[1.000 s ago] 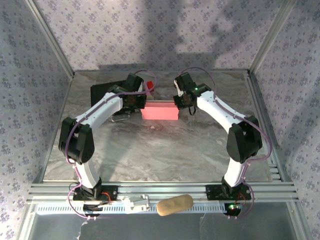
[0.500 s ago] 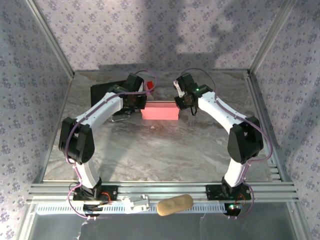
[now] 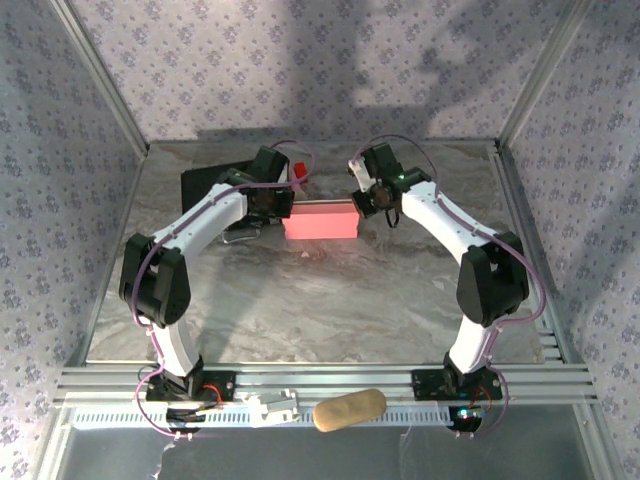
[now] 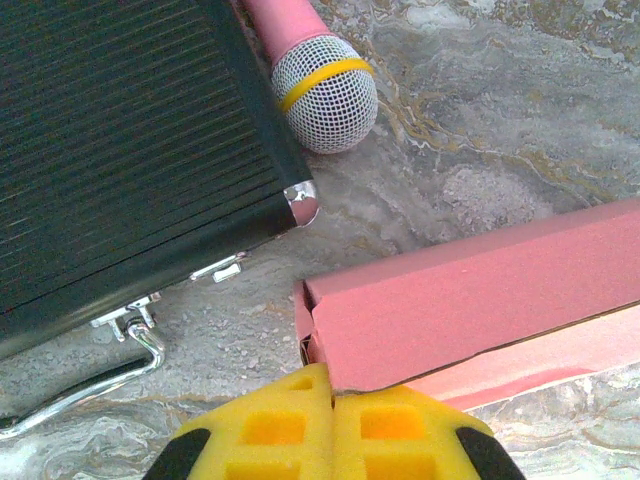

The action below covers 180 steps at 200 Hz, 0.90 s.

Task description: Fold the paper box

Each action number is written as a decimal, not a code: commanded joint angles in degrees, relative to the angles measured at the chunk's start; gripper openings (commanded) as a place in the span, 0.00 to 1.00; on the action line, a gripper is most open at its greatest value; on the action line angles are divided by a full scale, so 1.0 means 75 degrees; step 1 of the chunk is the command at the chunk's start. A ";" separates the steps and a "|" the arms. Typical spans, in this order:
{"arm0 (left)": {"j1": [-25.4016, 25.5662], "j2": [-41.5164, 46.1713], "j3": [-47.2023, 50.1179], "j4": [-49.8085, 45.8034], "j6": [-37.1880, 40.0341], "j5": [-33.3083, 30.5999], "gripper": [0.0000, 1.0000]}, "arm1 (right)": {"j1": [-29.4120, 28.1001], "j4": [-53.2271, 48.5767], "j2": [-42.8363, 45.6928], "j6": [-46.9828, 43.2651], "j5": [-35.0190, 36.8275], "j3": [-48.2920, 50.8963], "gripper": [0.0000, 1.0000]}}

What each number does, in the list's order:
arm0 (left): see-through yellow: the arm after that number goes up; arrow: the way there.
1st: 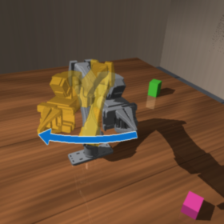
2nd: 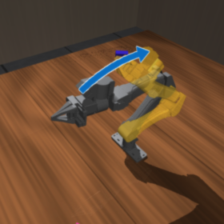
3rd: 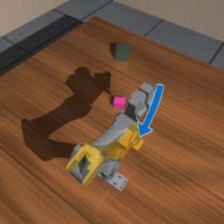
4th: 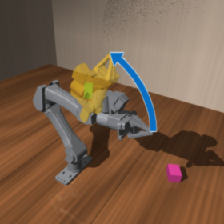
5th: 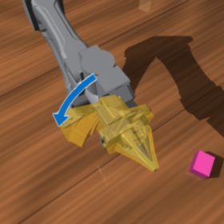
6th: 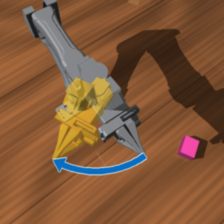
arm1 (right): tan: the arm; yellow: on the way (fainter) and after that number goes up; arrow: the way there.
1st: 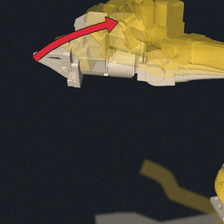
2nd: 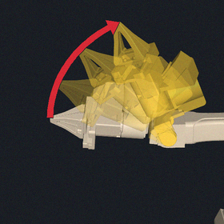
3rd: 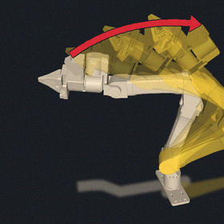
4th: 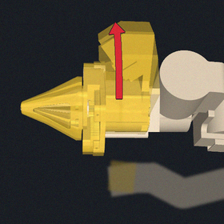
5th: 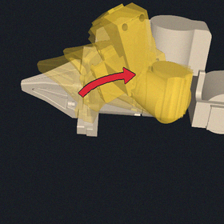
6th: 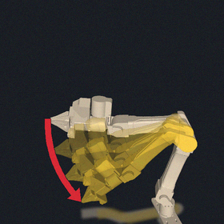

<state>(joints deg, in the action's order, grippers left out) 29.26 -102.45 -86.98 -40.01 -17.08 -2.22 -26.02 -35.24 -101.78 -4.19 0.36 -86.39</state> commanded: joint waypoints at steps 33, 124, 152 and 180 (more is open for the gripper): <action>0.0124 -0.0472 0.0130 -0.1252 0.0062 0.0214 0.00 | -0.0005 -0.0089 -0.0056 -0.0544 -0.0007 -0.0176 0.23; 0.0136 -0.0494 0.0113 -0.1254 0.0032 0.0178 0.00 | -0.0136 -0.0164 -0.0156 -0.0324 0.0049 -0.0314 0.01; 0.0145 -0.0487 0.0119 -0.1233 -0.0002 0.0179 0.00 | -0.0367 -0.0483 -0.0236 -0.0080 0.0171 -0.0569 0.00; 0.0177 -0.0472 0.0133 -0.1204 -0.0034 0.0178 0.00 | -0.0524 -0.1135 -0.0544 0.0208 0.0284 -0.1095 0.00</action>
<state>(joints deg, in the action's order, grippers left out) 29.41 -102.83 -87.61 -40.75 -17.10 -3.20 -28.05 -38.57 -103.39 -5.26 2.81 -90.17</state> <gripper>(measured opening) 0.045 0.052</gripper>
